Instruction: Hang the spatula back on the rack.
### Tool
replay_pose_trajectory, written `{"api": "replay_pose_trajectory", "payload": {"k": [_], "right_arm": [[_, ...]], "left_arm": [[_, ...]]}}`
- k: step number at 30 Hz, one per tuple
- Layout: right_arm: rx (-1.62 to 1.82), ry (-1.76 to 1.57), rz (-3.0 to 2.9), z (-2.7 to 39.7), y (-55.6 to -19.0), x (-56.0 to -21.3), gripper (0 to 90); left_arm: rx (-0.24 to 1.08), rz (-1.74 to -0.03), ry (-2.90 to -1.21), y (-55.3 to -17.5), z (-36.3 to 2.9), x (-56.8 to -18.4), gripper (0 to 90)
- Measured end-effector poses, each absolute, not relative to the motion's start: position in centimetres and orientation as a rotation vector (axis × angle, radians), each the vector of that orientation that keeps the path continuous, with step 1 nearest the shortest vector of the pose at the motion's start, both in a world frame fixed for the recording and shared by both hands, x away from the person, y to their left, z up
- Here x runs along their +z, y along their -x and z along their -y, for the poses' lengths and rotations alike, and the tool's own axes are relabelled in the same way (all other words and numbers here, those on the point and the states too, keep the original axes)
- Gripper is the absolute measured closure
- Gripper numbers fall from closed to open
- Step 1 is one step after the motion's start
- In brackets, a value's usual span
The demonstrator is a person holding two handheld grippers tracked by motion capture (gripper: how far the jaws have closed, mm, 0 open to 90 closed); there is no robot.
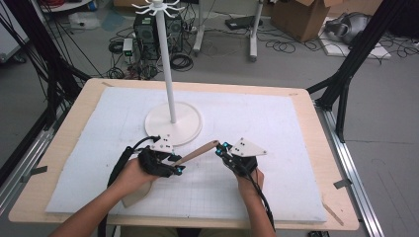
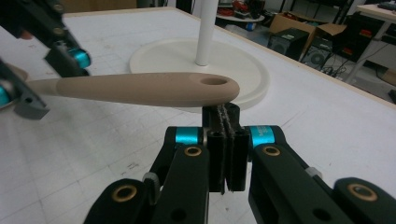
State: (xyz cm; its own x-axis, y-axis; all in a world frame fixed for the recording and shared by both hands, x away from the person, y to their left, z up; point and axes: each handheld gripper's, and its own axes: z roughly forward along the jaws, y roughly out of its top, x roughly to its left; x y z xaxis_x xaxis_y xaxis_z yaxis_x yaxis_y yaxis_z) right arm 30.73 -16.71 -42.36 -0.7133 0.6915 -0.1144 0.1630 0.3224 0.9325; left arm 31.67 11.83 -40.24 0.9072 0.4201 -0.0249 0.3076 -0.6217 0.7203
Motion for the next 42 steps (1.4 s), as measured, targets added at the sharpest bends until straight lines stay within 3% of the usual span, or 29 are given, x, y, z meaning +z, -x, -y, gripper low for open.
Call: {"api": "replay_pose_trajectory", "payload": {"k": [5,12,19,24,27,32,39,42], "right_arm": [[1.390,-0.749,-2.089,16.7,-30.7,-42.3,88.9],[1.391,-0.744,-2.090,16.7,-30.8,-42.3,88.9],[1.392,-0.745,-2.088,16.7,-30.8,-42.3,88.9],[1.391,-0.745,-2.088,16.7,-30.8,-42.3,88.9],[1.389,-0.746,-2.087,16.7,-30.8,-42.4,88.9],[1.389,-0.740,-2.089,16.7,-30.7,-42.3,88.7],[1.382,-0.784,-2.062,17.1,-30.7,-42.3,61.2],[1.376,-0.783,-2.061,17.2,-30.5,-42.3,58.5]], "left_arm": [[0.179,-0.571,-2.303,-32.2,-12.1,-40.6,42.9],[0.128,-0.529,-2.360,-32.5,-11.8,-40.6,45.3],[0.124,-0.538,-2.379,-32.9,-11.5,-40.8,54.0],[0.121,-0.524,-2.381,-32.9,-11.6,-40.8,65.4],[0.127,-0.490,-2.392,-32.7,-11.5,-40.8,76.9],[0.133,-0.489,-2.383,-32.6,-11.5,-40.7,77.5],[0.183,-0.536,-2.326,-32.6,-12.5,-39.8,77.8],[0.236,-0.554,-2.279,-32.5,-13.6,-38.6,77.9]]}}
